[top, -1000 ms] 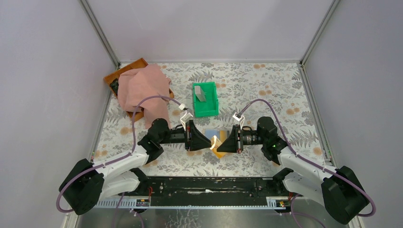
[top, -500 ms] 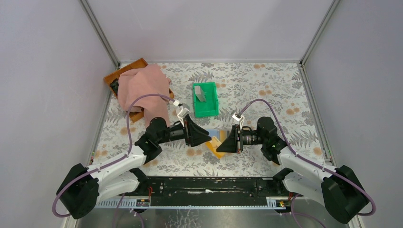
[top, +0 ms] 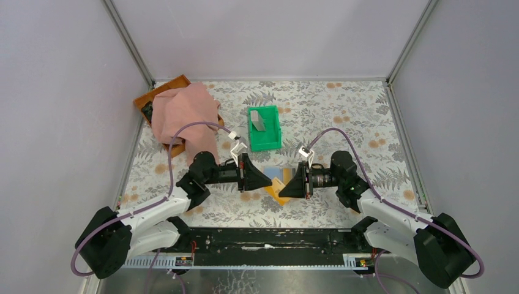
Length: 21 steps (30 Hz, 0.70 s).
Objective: Take the credit cards out of the card holder
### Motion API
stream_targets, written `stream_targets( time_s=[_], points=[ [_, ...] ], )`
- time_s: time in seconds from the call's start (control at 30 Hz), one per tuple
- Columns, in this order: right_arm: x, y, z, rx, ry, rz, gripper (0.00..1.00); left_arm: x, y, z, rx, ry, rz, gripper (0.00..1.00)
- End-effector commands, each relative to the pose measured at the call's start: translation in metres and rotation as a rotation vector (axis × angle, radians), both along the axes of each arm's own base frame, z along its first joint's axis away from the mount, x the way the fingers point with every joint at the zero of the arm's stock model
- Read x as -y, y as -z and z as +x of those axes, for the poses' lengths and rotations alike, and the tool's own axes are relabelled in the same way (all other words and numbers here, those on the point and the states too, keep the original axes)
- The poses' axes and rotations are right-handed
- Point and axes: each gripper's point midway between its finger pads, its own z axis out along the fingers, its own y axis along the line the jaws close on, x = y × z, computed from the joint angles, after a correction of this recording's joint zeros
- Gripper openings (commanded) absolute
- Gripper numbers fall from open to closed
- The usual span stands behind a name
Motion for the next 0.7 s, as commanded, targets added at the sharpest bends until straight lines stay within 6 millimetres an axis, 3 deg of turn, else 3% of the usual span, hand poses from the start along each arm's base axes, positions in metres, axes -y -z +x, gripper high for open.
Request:
stream_targets(
  time_s=[0.0,0.17,0.4,0.47,0.53,0.67],
  points=[
    [-0.002,-0.011,-0.001,0.060,-0.017,0.030,0.00,0.001,-0.009,-0.012,0.044,0.071,-0.046,0.08],
    [-0.002,-0.010,-0.001,0.059,-0.017,0.029,0.00,0.006,-0.003,-0.020,0.021,0.133,-0.030,0.00],
    [-0.001,-0.009,0.001,0.065,0.002,0.022,0.00,0.008,0.000,-0.015,0.031,0.099,-0.023,0.00],
    [-0.001,-0.006,0.008,0.075,0.046,0.000,0.33,0.007,0.001,-0.001,0.035,0.006,-0.005,0.00],
    [0.002,-0.002,0.019,0.095,0.119,-0.041,0.52,0.003,-0.004,0.017,0.043,-0.104,0.001,0.00],
    [0.018,0.009,0.056,0.133,0.367,-0.157,0.57,-0.008,-0.014,0.053,0.036,-0.301,0.004,0.00]
  ],
)
